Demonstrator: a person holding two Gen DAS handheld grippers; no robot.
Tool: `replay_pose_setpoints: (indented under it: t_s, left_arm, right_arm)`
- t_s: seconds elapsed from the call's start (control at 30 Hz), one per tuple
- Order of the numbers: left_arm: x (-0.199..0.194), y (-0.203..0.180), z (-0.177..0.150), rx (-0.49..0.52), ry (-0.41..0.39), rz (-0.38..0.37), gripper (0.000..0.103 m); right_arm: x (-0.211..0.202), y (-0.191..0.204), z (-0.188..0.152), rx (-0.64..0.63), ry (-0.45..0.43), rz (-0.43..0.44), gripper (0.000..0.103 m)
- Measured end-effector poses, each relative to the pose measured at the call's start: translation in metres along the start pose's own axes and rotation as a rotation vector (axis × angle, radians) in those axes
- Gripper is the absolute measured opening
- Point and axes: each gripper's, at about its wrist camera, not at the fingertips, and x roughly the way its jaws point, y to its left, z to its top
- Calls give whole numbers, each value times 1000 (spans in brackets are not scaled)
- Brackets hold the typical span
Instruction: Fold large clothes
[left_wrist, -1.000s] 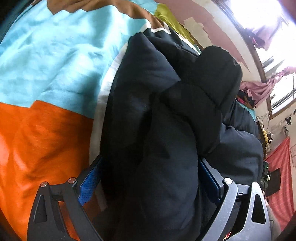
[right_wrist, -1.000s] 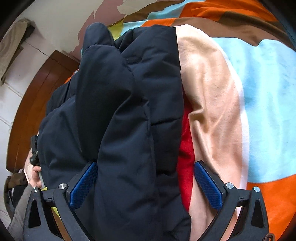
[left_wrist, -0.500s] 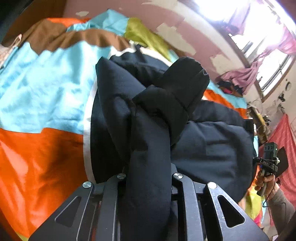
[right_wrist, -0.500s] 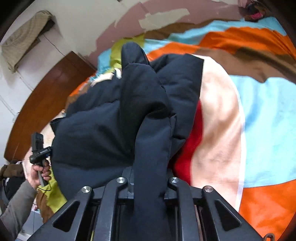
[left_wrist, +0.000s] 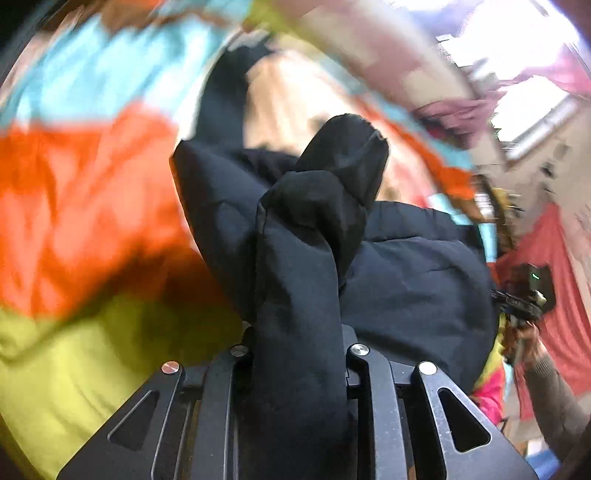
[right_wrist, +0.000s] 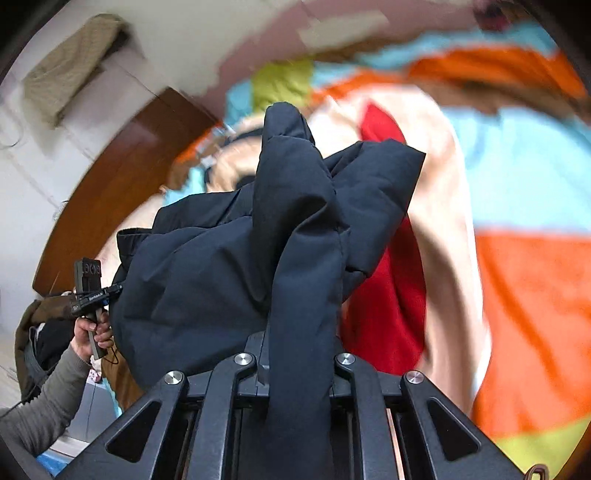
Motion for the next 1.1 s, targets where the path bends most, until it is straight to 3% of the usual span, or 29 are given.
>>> replay_pose_setpoints:
  t_s: [0.03,0.1,0.17,0.23,0.3,0.33,0.4,0.47,0.6,0.73,0.87,1.1]
  left_arm:
    - [7,17,-4,-66,-18,-46,28]
    - [0,33,-6,-172,-57,-121,29]
    - [-13,38,-7,-213,-79,-147,31]
    - [-35,29,-10,-181,-111,-79,32]
    - [-58,15,-13,-118,-159,26,34]
    - [-72,6,-16,-90,-192,77,42]
    - [-103,-25,-28,-52,-264,172,56]
    - [-122,-62,-46,3,-303,234,66]
    - [-132,-138,-75,115,-329,276,68]
    - [-128,-199,-99,148,-357,284,70]
    - [-138,-237,-134,173,-396,289,92]
    - [-154,-276,-176,180,-379,346,95]
  right_arm:
    - [9,-12,-6,28,6,-2,19]
    - [12,-35,-16,125,-66,60,31]
    - [5,-43,-21,191,-111,70,37]
    - [-9,-39,-22,188,-127,34,37]
    - [-32,-18,-21,102,-156,-107,37]
    - [-41,-6,-20,58,-172,-167,37]
    - [-64,32,-26,-32,-227,-263,63]
    - [-76,68,-31,-88,-270,-288,85]
    - [-81,138,-48,-185,-287,-309,88]
    - [-81,195,-78,-214,-306,-297,91]
    - [-96,237,-117,-253,-334,-273,96]
    - [-129,274,-178,-251,-375,-277,102]
